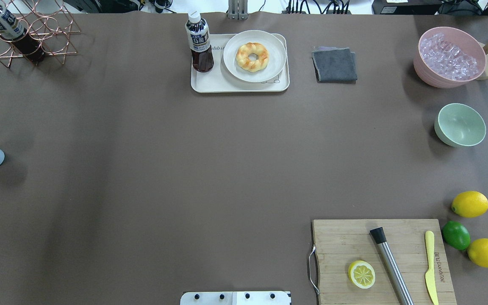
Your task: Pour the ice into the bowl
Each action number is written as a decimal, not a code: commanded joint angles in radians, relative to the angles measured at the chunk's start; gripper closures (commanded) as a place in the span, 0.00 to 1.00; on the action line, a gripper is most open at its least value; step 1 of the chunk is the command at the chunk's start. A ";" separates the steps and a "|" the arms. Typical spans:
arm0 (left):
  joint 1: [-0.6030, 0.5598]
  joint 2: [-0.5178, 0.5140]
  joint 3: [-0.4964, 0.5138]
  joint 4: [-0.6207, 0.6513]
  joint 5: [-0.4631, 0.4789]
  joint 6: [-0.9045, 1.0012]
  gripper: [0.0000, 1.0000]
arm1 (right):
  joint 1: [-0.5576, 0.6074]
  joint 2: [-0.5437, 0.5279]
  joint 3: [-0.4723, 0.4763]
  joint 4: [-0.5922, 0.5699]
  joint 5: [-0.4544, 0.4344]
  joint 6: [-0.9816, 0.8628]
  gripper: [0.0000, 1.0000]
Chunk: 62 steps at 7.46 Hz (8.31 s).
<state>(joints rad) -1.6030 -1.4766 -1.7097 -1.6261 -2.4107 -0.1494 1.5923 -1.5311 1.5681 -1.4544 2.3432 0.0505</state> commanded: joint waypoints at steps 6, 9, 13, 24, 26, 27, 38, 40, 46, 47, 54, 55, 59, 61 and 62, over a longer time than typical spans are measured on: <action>0.001 -0.056 -0.143 0.003 0.191 -0.451 0.03 | -0.031 -0.001 -0.002 0.000 -0.007 0.023 0.01; 0.148 -0.057 -0.169 -0.036 0.267 -0.650 0.03 | -0.107 0.026 -0.014 0.003 -0.009 0.107 0.01; 0.389 -0.077 -0.180 -0.092 0.542 -1.143 0.05 | -0.202 0.087 -0.060 0.005 -0.010 0.157 0.01; 0.848 -0.375 -0.095 0.660 1.061 -1.792 0.06 | -0.324 0.207 -0.329 0.213 -0.078 0.186 0.02; 0.890 -0.376 -0.027 0.673 1.061 -1.883 0.06 | -0.337 0.187 -0.307 0.241 -0.076 0.232 0.03; 0.911 -0.387 0.011 0.693 1.061 -1.916 0.06 | -0.347 0.177 -0.301 0.256 -0.078 0.242 0.04; 0.936 -0.484 0.311 0.730 1.062 -2.023 0.06 | -0.368 0.147 -0.066 0.097 -0.048 0.293 1.00; 0.927 -0.485 0.315 0.759 1.059 -2.065 0.06 | -0.370 0.170 0.071 -0.065 -0.048 0.301 1.00; 0.942 -0.502 0.360 0.804 1.059 -2.036 0.06 | -0.535 0.559 0.150 -0.481 -0.157 0.533 1.00; 0.939 -0.510 0.354 0.795 1.061 -2.071 0.06 | -0.587 0.616 0.148 -0.503 -0.195 0.601 1.00; 0.946 -0.507 0.387 0.698 1.081 -2.228 0.06 | -0.920 1.020 -0.133 -0.494 -0.429 1.020 1.00; 0.951 -0.507 0.393 0.697 1.081 -2.236 0.06 | -0.958 1.051 -0.169 -0.482 -0.450 1.028 1.00; 0.956 -0.487 0.394 0.698 1.079 -2.234 0.06 | -1.090 1.117 -0.336 -0.233 -0.542 1.127 1.00; 0.946 -0.470 0.392 0.698 1.081 -2.231 0.06 | -1.121 1.115 -0.372 -0.178 -0.562 1.132 1.00; 0.940 -0.462 0.392 0.698 1.081 -2.233 0.07 | -1.137 1.111 -0.396 -0.111 -0.581 1.137 1.00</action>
<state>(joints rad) -0.6539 -1.9542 -1.3167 -0.9281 -1.3308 -2.3820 0.4843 -0.4162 1.2103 -1.6525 1.7904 1.1785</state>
